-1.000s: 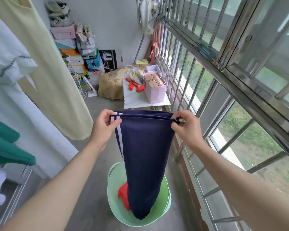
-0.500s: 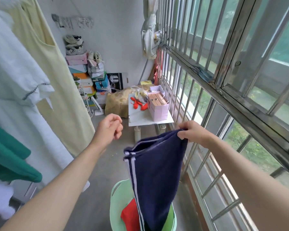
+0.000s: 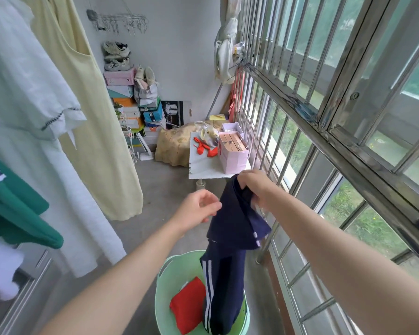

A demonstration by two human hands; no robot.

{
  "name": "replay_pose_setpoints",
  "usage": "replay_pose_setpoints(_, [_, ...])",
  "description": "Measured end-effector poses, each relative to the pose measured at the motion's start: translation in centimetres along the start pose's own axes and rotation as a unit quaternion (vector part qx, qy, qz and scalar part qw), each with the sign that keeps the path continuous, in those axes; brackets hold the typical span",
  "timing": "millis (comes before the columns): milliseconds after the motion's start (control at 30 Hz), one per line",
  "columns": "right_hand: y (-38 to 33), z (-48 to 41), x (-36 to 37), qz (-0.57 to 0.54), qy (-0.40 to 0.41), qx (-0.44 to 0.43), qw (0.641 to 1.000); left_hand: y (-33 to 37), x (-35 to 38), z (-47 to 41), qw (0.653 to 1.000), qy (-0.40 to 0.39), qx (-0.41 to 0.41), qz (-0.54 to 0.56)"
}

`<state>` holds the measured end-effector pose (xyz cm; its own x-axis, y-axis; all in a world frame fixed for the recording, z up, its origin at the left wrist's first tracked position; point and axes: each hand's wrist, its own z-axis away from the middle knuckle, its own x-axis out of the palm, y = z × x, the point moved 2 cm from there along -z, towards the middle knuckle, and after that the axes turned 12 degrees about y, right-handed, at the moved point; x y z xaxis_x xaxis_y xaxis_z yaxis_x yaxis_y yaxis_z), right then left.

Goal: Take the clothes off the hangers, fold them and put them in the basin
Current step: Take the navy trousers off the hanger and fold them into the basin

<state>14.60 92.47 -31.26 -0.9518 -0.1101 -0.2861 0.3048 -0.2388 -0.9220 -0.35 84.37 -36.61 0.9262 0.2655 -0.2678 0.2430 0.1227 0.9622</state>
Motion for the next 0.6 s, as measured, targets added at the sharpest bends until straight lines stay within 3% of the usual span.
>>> replay_pose_setpoints(100, [0.0,-0.1,1.1,-0.047,0.004,0.051,0.998,-0.7,-0.1,0.1,1.0,0.008,-0.001,-0.014])
replay_pose_setpoints(300, [-0.2,-0.1,3.4,-0.062,-0.016,0.056,0.996,-2.5,-1.4,0.5,0.999,0.045,-0.031,-0.005])
replay_pose_setpoints(467, [-0.5,0.0,4.8,-0.075,-0.034,0.058,0.995,-5.3,-2.1,0.8,0.977,0.098,-0.026,-0.189])
replay_pose_setpoints(600, [-0.6,-0.1,5.3,-0.085,-0.043,0.059,0.994,-6.3,-1.6,1.0,0.951,0.144,0.006,-0.274])
